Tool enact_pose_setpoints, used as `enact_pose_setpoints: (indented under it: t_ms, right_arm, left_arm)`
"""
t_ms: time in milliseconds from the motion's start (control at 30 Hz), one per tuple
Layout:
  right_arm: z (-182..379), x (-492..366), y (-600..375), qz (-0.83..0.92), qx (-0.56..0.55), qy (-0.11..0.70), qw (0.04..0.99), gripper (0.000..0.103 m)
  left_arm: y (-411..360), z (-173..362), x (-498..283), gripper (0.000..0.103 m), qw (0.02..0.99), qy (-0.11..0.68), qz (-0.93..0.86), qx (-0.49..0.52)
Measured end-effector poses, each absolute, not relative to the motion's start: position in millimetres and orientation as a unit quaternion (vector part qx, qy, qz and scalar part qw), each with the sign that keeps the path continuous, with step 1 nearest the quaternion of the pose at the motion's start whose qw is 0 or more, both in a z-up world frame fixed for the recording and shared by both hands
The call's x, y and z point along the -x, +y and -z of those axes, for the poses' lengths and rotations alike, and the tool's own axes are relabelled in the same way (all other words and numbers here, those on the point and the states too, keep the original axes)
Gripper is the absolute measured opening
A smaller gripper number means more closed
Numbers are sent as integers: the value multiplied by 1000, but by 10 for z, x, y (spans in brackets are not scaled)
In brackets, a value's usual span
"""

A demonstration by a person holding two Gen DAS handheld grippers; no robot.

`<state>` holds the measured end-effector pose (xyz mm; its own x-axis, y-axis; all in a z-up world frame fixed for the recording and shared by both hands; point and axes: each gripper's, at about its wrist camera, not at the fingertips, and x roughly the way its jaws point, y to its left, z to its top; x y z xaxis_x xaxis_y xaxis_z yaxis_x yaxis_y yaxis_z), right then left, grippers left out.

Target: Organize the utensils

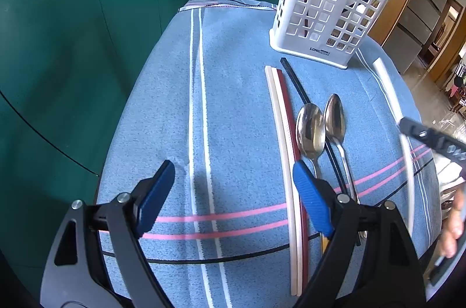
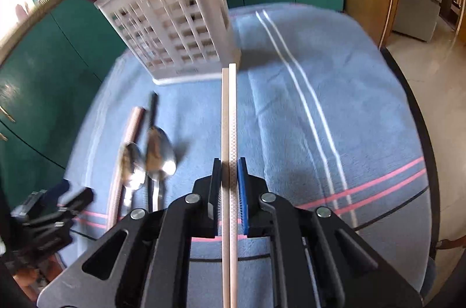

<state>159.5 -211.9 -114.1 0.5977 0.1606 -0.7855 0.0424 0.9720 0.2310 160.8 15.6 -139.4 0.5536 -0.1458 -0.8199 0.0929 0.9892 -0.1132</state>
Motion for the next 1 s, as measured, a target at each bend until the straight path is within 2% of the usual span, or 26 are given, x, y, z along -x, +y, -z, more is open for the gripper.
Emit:
enact_pose_setpoints:
  t_ms: [33, 67, 100, 133, 167, 433, 567, 1000]
  right_arm:
    - [1112, -1583, -2126, -30, -108, 449, 886, 12]
    - [1098, -1583, -2143, -25, -108, 449, 887, 18]
    - [1090, -1569, -2163, -20, -108, 446, 888, 34]
    - [1086, -1557, -2183, -14, -109, 443, 890, 39]
    - [1097, -1560, -2208, -7, -106, 444, 890, 40]
    - [1393, -1744, -2192, 12, -73, 476, 876, 40]
    - [1509, -1927, -2132, 25, -40, 487, 872, 31]
    - [1534, -1804, -2217, 21, -69, 487, 870, 31]
  left_arm:
    - [151, 1398, -1609, 82, 881, 468, 68, 28]
    - [142, 1402, -1608, 82, 880, 468, 69, 28]
    - [132, 1405, -1609, 82, 880, 469, 70, 27]
    - [120, 1411, -1609, 82, 880, 469, 72, 25]
    - [111, 1416, -1610, 82, 879, 470, 73, 24]
    - [126, 1468, -1624, 82, 877, 475, 71, 23]
    - [96, 1480, -1736, 82, 875, 478, 67, 12]
    - [38, 1585, -1865, 85, 869, 491, 60, -17]
